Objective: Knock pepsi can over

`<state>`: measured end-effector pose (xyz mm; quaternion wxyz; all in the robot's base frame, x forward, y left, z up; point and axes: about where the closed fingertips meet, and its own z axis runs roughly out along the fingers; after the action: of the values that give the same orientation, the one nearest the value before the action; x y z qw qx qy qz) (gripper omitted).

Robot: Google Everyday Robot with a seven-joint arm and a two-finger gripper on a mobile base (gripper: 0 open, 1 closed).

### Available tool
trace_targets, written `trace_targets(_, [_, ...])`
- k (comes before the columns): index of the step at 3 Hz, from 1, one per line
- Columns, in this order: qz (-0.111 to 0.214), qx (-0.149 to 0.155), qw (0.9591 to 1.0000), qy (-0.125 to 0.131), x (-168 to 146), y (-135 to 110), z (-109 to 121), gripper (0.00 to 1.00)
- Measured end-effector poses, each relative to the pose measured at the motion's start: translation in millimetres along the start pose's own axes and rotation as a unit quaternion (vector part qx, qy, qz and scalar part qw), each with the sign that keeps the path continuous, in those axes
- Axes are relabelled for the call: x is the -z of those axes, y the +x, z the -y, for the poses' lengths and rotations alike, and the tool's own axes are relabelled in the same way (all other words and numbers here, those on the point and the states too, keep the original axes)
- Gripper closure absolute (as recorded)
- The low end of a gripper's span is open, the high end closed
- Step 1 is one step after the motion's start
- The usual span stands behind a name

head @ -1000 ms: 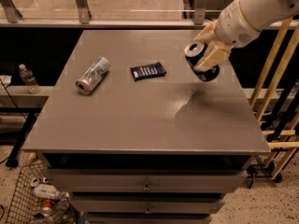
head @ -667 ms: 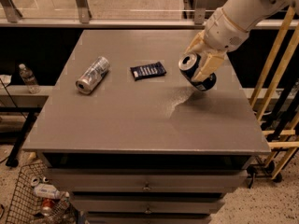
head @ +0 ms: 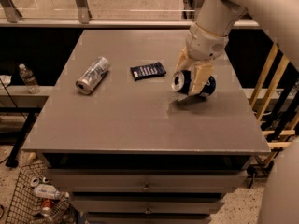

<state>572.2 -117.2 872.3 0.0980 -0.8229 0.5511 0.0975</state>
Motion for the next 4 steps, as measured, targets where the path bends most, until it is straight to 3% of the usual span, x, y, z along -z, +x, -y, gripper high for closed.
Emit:
trace_targets(2, [-0.031, 0.019, 0.9988, -0.032, -21.0, -8.4, 3.3, 1.0])
trace_targets(3, [-0.048, 0.013, 0.9981, -0.036, -28.2, -9.4, 3.3, 1.0])
trace_targets(4, [-0.047, 0.014, 0.9986, -0.02, -30.7, -9.8, 12.2, 0.77])
